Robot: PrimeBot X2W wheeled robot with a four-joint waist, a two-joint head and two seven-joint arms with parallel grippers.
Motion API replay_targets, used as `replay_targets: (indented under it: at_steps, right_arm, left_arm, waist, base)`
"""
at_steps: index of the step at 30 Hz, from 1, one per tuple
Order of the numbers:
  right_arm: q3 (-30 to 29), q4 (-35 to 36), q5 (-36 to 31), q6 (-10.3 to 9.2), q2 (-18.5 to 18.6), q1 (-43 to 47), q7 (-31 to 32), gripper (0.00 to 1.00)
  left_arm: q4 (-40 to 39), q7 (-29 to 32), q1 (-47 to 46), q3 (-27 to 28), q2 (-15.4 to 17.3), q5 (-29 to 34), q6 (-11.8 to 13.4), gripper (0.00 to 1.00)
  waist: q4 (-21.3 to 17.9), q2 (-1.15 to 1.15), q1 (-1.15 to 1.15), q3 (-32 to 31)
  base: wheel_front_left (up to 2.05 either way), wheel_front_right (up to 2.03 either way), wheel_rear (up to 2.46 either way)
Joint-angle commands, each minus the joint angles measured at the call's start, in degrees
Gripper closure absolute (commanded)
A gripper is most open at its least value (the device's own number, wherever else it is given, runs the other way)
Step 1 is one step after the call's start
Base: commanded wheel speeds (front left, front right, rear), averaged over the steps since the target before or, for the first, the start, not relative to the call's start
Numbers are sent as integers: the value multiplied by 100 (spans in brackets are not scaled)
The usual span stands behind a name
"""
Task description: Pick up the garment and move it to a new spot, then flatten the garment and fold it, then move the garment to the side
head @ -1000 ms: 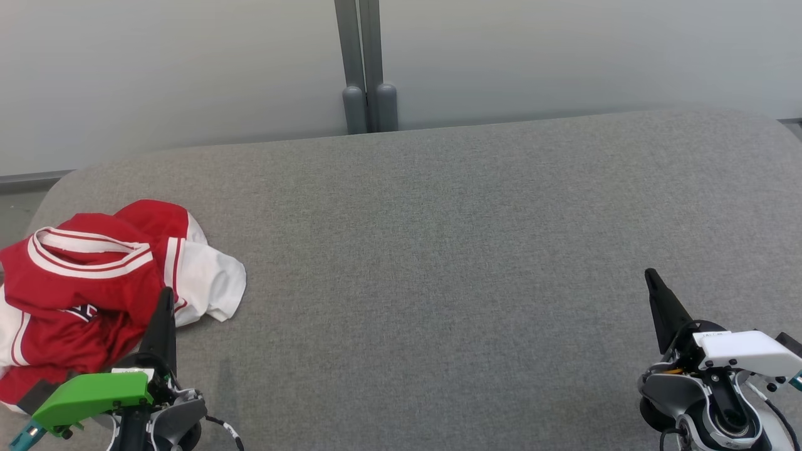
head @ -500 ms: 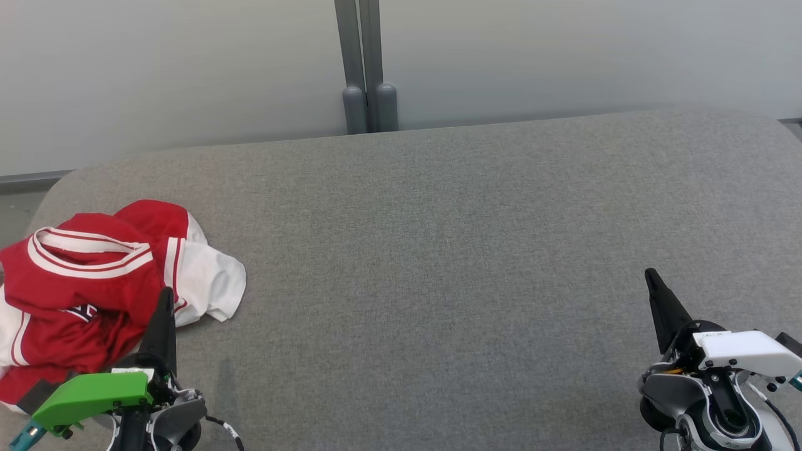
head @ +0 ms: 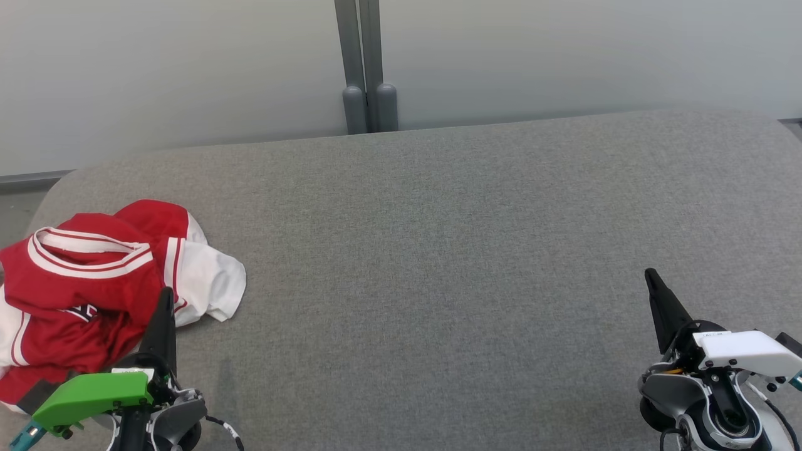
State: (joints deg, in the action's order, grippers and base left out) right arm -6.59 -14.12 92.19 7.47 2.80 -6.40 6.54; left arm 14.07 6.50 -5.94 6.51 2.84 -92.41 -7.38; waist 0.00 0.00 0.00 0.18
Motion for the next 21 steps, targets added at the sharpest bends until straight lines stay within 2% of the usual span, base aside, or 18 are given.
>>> replay_targets:
  at_steps: [1, 21]
  right_arm:
    - [1, 23, 45, 5, 9, 48, 10, 100]
    - [1, 23, 44, 5, 9, 48, 10, 100]
  left_arm:
    - [-9, 22, -63, 11, 1, 1, -29, 100]
    - [-9, 22, -63, 11, 1, 1, -29, 100]
  waist:
    - [0, 0, 0, 0]
    - [0, 0, 0, 0]
  base:
    - [0, 0, 0]
    - [0, 0, 0]
